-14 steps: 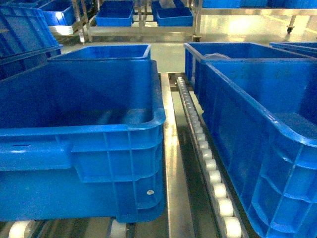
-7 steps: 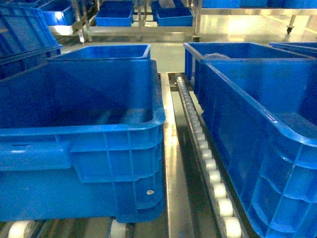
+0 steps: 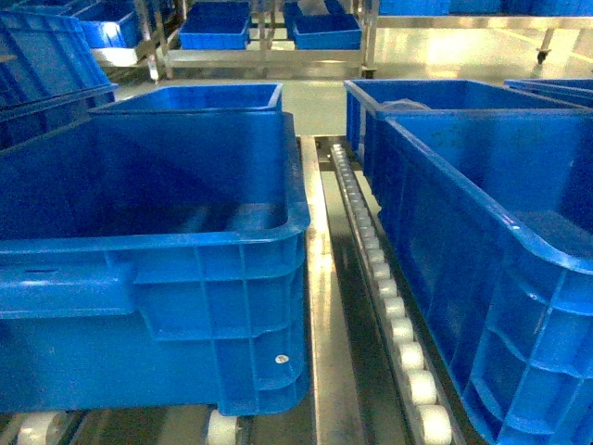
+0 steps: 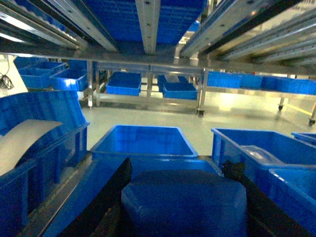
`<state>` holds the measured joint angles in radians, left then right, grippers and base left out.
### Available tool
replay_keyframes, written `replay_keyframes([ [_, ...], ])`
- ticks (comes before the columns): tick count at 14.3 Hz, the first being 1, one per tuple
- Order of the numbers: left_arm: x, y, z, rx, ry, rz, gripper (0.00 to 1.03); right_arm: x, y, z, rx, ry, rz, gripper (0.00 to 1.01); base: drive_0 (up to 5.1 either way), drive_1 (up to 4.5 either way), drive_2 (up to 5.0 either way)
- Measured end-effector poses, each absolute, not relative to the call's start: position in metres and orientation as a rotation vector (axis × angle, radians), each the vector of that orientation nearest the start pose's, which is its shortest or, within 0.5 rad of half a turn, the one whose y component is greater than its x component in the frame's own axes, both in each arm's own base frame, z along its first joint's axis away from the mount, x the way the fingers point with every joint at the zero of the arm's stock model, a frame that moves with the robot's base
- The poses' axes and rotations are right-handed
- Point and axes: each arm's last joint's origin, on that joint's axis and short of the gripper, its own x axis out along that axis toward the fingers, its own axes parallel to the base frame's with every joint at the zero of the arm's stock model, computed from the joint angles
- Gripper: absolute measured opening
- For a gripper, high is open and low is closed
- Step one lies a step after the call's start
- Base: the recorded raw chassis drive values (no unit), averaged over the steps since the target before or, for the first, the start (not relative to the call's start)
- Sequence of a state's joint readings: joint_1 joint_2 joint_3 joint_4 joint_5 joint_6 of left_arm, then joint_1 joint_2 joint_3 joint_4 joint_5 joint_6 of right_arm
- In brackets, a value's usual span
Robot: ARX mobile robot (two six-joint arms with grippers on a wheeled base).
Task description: Sort blue parts and orange caps into right shelf containers
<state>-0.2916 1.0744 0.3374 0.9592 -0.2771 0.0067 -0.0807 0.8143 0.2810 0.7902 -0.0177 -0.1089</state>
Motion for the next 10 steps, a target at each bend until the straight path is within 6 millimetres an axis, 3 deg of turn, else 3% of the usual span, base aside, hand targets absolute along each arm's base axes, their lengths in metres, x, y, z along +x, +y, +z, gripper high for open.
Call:
replay_keyframes([
  [1,0.234,-0.057,0.235,-0.049,-0.143,-0.025,0.43,0.199,-0.015,0.246,-0.111,-0.184,-0.044,0.45,0.0,0.00,0.0],
  [3,0.320,-0.057,0.214,-0.056,0.019,0.053,0.43,0.267,-0.022,0.225,-0.087,-0.012,-0.030,0.45,0.0,0.00,0.0],
  [4,0.342,-0.057,0.211,-0.068,0.037,0.071,0.43,0.284,-0.023,0.221,-0.078,0.011,-0.030,0.45,0.0,0.00,0.0],
  [5,0.367,-0.059,0.212,-0.073,0.024,0.102,0.52,0.305,-0.027,0.215,-0.074,0.042,-0.026,0.47,0.0,0.00,0.0],
  [7,0.375,-0.062,0.214,-0.074,0.017,0.094,0.71,0.315,-0.029,0.207,-0.070,0.073,-0.025,0.66,0.0,0.00,0.0],
  [9,0.375,-0.062,0.214,-0.075,0.014,0.086,0.98,0.316,-0.029,0.209,-0.070,0.068,-0.024,0.93,0.0,0.00,0.0],
  [10,0.373,-0.057,0.209,-0.074,0.023,0.092,0.98,0.317,-0.029,0.209,-0.069,0.070,-0.023,0.99,0.0,0.00,0.0],
])
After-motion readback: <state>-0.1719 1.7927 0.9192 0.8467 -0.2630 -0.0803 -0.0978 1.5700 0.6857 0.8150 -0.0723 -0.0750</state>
